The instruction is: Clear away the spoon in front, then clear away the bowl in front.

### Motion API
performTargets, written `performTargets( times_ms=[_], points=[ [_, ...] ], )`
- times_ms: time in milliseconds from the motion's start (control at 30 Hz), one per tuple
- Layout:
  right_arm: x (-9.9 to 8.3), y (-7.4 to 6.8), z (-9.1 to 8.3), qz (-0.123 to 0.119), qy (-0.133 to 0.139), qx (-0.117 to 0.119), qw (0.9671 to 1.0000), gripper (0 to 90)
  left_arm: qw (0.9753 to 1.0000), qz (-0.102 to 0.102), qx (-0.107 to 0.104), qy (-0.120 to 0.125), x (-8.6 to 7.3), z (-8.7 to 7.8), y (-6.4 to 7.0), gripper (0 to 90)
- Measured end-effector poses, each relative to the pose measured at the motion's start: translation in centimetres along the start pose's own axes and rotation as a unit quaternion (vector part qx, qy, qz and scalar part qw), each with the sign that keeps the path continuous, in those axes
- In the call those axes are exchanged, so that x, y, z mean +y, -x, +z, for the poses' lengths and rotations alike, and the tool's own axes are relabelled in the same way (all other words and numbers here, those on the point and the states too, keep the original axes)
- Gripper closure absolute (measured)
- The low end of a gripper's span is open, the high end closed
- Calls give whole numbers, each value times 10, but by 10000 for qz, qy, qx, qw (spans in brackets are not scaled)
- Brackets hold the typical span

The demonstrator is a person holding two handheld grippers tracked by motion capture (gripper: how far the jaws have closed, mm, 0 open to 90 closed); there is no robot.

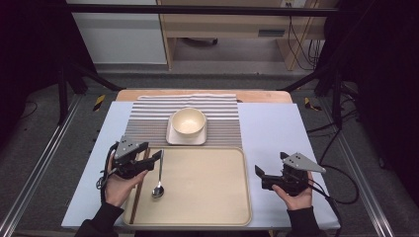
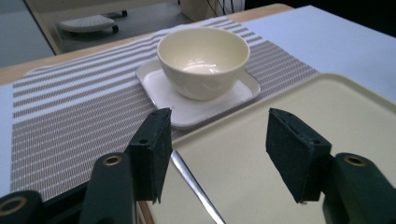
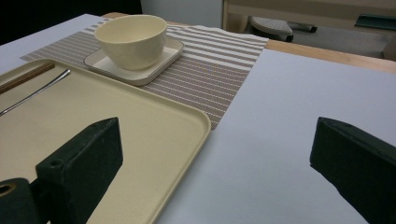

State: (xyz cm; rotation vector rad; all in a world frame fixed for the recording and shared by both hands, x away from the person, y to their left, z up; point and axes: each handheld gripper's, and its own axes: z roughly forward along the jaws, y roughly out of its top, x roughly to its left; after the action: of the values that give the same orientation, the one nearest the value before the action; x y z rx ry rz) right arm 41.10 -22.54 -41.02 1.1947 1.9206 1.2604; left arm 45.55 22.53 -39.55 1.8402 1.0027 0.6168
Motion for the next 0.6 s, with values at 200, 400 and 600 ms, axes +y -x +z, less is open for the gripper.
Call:
performTargets(
  times_ms=[200,400,600],
  points=[
    [0,0,1,44,-20,10,10000,12,9998,-5,17,186,16,8,0,331],
    [0,1,0,36,-27,-26,10000,15,9997,51,-32,225,29,22,1,286],
    [-1,0,0,18,-24,-29,10000,16,9998,65,53,193,37,37,0,263]
  ],
)
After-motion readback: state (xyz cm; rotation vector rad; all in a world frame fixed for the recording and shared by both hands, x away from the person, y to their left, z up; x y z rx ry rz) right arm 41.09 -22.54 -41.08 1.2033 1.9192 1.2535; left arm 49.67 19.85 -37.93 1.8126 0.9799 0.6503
